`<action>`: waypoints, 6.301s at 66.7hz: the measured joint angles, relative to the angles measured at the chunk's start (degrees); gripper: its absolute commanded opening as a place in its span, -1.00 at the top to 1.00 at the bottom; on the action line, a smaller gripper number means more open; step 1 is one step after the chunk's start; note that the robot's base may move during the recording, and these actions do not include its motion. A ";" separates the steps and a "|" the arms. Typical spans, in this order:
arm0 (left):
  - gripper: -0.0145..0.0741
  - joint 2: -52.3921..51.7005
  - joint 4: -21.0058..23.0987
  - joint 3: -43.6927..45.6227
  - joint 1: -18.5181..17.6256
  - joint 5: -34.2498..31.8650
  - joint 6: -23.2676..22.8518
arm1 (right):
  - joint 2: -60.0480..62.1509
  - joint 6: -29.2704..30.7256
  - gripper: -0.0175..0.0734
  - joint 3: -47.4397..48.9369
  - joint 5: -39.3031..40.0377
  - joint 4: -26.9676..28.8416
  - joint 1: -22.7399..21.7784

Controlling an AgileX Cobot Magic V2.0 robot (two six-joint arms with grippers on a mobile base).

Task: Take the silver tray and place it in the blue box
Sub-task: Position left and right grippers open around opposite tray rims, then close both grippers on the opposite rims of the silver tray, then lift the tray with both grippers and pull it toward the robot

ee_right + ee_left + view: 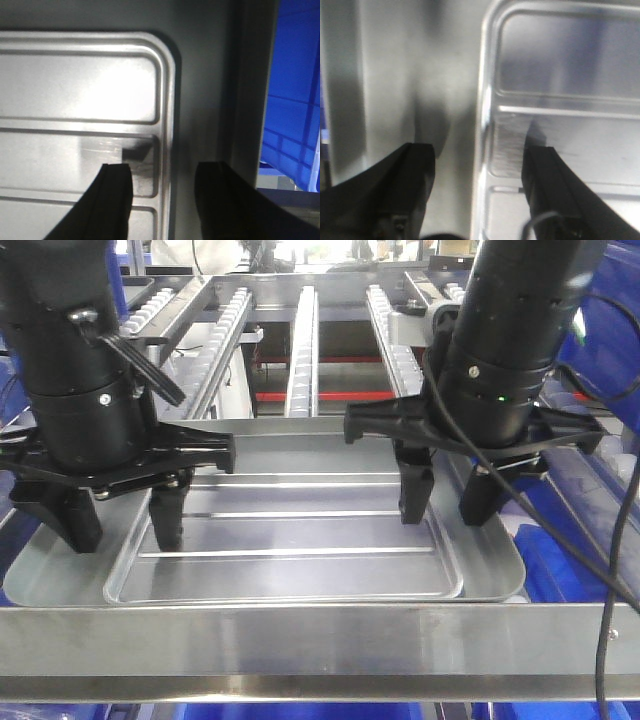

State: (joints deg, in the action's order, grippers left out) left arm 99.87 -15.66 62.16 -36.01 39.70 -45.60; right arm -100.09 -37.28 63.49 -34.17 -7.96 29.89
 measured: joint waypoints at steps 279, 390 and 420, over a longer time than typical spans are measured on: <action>0.69 -7.47 5.65 3.23 1.86 7.68 4.00 | 5.45 -3.49 0.48 1.81 -7.34 0.71 1.50; 0.69 -27.74 -3.25 -14.53 -28.61 17.16 -25.95 | 30.71 -30.80 0.48 -19.30 -15.86 -10.57 26.73; 0.69 -27.74 -3.59 -14.53 -31.24 17.08 -25.95 | 30.71 -30.80 0.48 -19.30 -17.03 -11.39 26.73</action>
State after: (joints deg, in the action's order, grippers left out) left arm 72.13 -19.25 47.63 -67.25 56.78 -71.56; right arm -69.38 -68.08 44.19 -51.20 -19.35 56.62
